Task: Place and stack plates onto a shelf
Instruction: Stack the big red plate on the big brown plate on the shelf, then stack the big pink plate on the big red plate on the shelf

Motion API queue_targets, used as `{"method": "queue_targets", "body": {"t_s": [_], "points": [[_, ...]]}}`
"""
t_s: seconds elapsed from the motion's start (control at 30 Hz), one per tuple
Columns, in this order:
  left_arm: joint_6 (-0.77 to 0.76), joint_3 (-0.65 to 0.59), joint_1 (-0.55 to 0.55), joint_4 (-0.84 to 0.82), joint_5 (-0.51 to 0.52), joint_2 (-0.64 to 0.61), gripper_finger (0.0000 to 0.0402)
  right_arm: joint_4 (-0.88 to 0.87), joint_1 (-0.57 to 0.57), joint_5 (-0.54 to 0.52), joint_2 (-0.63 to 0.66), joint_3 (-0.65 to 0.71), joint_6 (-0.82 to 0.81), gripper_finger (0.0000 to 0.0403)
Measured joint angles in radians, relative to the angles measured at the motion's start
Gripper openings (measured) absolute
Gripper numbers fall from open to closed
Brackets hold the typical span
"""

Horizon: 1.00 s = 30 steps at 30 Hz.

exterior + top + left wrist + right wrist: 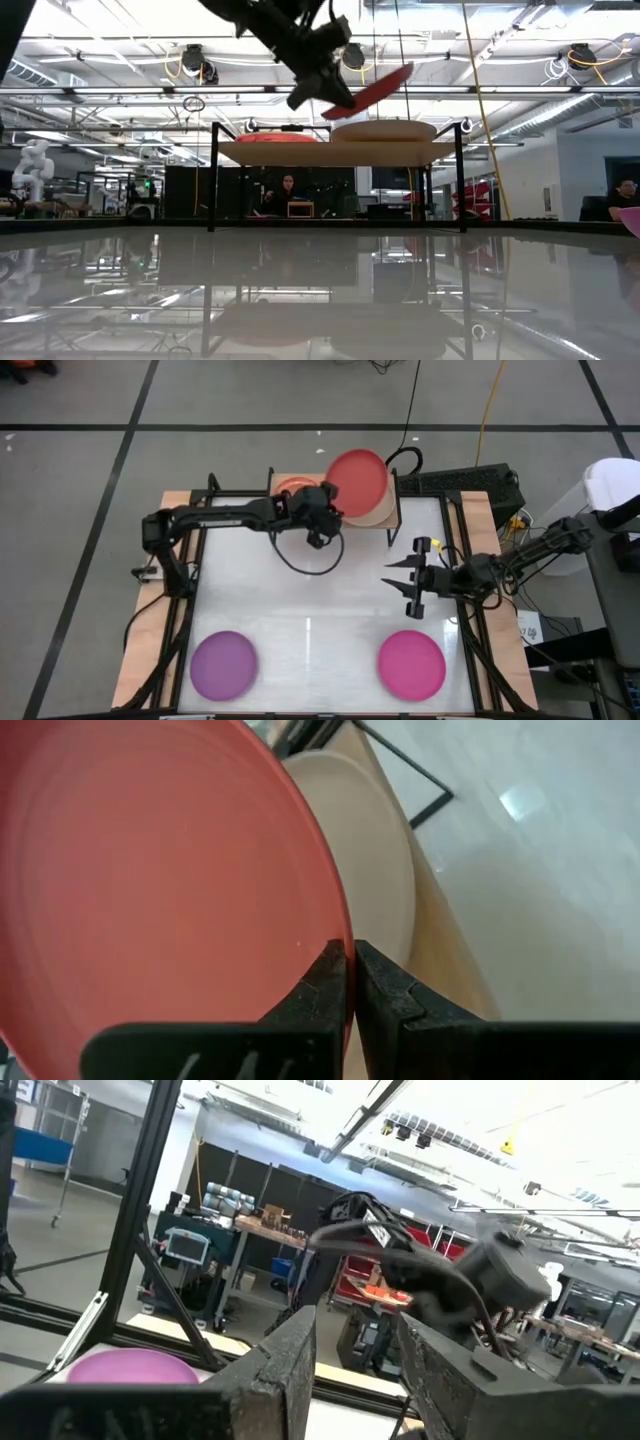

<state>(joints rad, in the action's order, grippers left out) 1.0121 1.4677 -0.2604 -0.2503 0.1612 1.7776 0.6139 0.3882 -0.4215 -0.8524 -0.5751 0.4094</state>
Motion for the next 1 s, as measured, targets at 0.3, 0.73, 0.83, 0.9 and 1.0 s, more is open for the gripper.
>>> {"method": "queue_targets", "body": {"t_s": [0.3, 0.73, 0.83, 0.9, 1.0], "points": [[-0.003, 0.024, -0.004, 0.021, -0.016, 0.055, 0.0031, -0.006, 0.000, -0.001, 0.000, 0.000, 0.015, 0.0128], [-0.027, 0.026, 0.015, 0.062, 0.160, 0.040, 0.0153, -0.018, 0.000, -0.001, 0.000, 0.000, 0.014, 0.0128], [-0.038, 0.027, 0.032, 0.069, 0.209, -0.008, 0.0158, -0.027, 0.000, -0.002, 0.000, 0.000, 0.001, 0.0128], [-0.072, 0.026, 0.043, 0.042, 0.209, -0.060, 0.0158, -0.034, 0.000, -0.004, -0.001, 0.000, -0.001, 0.0128], [-0.132, 0.027, 0.065, 0.023, 0.196, -0.142, 0.0159, -0.044, 0.000, -0.025, -0.001, 0.000, -0.003, 0.0128]]}}
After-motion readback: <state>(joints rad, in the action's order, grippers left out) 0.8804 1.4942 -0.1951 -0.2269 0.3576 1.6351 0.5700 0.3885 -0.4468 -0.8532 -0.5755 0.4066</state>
